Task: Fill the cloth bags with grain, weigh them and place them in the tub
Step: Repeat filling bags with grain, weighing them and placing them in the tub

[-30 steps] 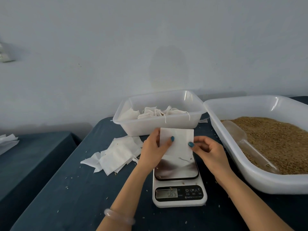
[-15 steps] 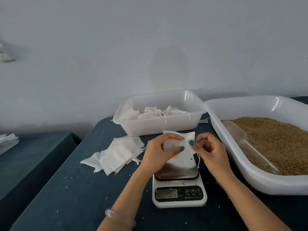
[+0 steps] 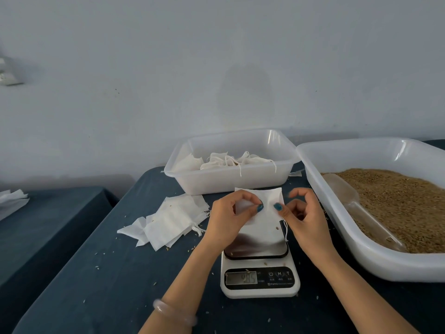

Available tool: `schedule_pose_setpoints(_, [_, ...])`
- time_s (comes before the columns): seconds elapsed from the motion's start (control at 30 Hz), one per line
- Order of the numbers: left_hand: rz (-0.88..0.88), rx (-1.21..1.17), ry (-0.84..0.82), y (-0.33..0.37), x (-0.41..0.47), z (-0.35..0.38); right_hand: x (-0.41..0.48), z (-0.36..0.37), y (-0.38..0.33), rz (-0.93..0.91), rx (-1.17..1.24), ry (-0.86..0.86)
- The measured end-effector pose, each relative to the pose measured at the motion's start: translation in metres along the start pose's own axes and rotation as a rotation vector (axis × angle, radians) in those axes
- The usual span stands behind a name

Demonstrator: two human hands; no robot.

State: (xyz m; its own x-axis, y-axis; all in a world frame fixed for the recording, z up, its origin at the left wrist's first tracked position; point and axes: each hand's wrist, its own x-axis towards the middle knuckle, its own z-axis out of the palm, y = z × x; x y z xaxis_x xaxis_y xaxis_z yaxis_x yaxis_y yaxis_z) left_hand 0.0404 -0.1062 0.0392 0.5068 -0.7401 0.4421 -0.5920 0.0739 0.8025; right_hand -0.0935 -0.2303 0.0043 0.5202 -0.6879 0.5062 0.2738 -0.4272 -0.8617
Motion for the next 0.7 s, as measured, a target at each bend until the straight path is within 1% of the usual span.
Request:
schedule_pose_setpoints(0.07, [-0.011, -0.011, -0.004, -0.0001, -0.0002, 0.0004, -0.0001, 0.0004, 0.0, -0.009, 0.002, 0.009])
schedule_pose_setpoints(0.27, [-0.03, -0.046, -0.043, 0.0002, -0.0005, 0.0009, -0.002, 0.0011, -0.0018, -0.157, -0.154, 0.001])
schedule_pose_setpoints(0.43, [-0.017, -0.015, -0.047, -0.0008, -0.0007, 0.0014, -0.0031, 0.0012, -0.0035, -0.133, -0.167, 0.015])
schedule_pose_setpoints(0.53, [0.011, 0.003, -0.021, -0.0011, -0.0002, 0.0018, -0.0034, 0.0001, -0.0027, -0.117, -0.197, 0.007])
schedule_pose_setpoints(0.7, [0.035, -0.057, 0.01, -0.0026, 0.0021, 0.0001, -0.0058, 0.0002, -0.0033, -0.13, -0.209, -0.041])
